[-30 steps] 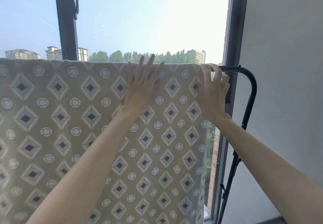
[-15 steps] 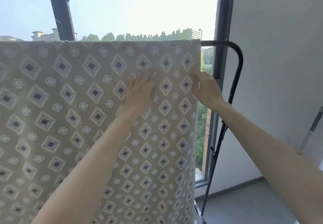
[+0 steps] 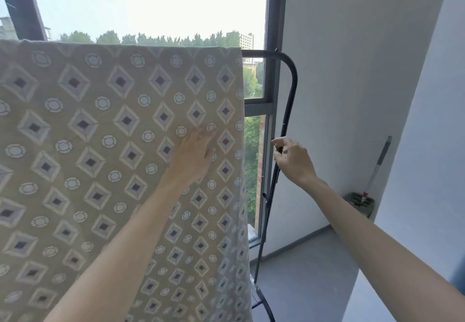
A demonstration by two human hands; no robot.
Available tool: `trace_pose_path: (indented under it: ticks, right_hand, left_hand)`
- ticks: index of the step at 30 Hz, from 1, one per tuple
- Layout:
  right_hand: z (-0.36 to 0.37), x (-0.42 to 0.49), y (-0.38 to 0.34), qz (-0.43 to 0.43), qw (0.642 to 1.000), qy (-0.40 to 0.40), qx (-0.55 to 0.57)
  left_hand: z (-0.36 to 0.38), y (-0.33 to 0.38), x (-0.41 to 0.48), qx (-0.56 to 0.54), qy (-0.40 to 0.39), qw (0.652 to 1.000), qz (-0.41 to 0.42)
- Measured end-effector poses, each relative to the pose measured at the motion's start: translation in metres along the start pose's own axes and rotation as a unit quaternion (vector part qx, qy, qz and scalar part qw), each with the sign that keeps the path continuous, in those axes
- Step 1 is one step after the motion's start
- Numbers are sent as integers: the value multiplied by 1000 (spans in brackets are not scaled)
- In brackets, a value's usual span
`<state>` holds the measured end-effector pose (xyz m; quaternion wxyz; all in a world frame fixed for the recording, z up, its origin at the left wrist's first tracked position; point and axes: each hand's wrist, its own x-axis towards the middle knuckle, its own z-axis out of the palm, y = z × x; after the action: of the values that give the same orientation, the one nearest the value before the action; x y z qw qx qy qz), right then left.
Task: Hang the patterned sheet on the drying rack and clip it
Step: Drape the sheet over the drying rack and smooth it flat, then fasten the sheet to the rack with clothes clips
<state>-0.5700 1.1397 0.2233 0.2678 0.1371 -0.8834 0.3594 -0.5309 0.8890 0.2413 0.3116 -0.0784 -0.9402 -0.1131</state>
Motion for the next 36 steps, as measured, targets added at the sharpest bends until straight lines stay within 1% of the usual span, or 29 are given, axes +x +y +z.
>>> trace_pose_path:
  ticks: [3,7,11,14,17,21,25,28,33,36]
  right_hand:
    - [-5,-8,28,27,999,18,3]
    - [-9,-9,63,59,997,28,32]
    - [-5,3,77,31,997,8,68]
    - [3,16,65,-20,995,-21,99]
    - [18,26,40,-84,984,-52,151]
    - [42,29,-5,-147,960,-89,220]
    - [73,18,-57,-179,936,-140,270]
    - [100,1,-100,-200,914,-197,294]
    - [154,-49,-193,-222,879,-254,337]
    - [186,-88,-253,-226,861,-285,355]
  left_hand:
    - [20,17,4,-23,19,1000,4]
    - [50,28,15,7,32,999,-7]
    - [70,27,20,12,64,998,-17]
    - [66,26,17,-10,103,994,-23]
    - [56,20,6,-43,126,988,-76]
    - [34,-4,-24,8,141,984,-111]
    - [4,-36,-66,52,147,973,-168]
    - [-28,-64,-105,82,144,963,-213]
    - [-102,-114,-186,82,149,939,-298]
    - [-152,-147,-238,92,138,925,-342]
